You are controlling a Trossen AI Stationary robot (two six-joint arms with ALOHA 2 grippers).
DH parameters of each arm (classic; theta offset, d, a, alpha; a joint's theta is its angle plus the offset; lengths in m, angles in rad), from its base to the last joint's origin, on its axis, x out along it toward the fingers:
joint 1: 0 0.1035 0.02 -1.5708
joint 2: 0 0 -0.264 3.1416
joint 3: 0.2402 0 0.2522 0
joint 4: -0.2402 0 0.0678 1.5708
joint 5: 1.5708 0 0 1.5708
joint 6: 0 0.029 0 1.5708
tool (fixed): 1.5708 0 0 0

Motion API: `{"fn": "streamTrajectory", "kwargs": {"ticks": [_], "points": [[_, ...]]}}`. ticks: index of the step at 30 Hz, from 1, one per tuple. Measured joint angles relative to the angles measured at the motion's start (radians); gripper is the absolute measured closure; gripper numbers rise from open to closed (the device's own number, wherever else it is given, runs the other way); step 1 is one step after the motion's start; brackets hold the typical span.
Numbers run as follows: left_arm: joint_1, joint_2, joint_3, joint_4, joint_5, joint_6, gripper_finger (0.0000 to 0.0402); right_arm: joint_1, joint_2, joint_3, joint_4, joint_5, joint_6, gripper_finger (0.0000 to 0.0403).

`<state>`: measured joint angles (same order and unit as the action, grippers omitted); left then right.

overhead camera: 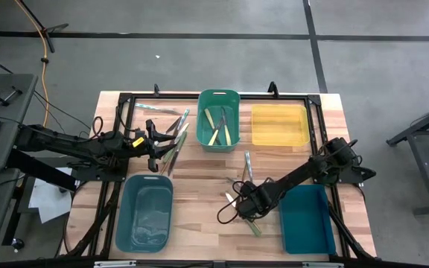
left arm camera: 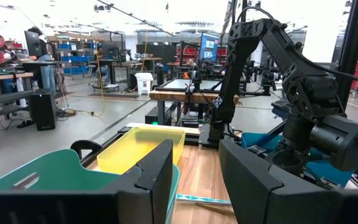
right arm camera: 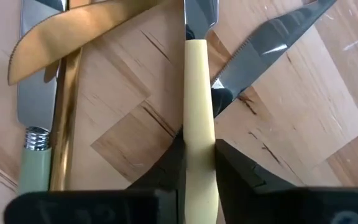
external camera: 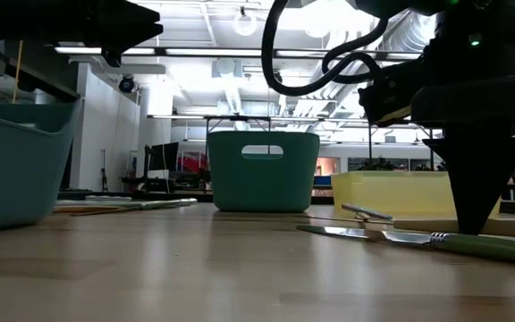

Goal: Sort silverware by color (type)
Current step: Put the yellow knife into the green bin

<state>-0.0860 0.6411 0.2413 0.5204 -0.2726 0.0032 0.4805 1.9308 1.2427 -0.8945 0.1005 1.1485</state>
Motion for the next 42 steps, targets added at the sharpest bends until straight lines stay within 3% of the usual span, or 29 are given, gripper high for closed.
{"fn": "streamTrajectory", "kwargs": {"ticks": [12,19,42], "points": [[0.0,0.0,0.0,0.0,0.0,0.0,0.0275,0.0,0.0,0.0,0.001,-0.012,-0.005,0.0348],[0.0,0.0,0.0,0.0,0.0,0.0,0.0275,-0.003,-0.017,0.015,-0.021,-0.116,-0.079,0.0348],[0.0,0.0,0.0,-0.001,0.0,0.0,0.0275,-0.042,-0.033,0.39,-0.084,-0.161,-0.473,0.035]]}}
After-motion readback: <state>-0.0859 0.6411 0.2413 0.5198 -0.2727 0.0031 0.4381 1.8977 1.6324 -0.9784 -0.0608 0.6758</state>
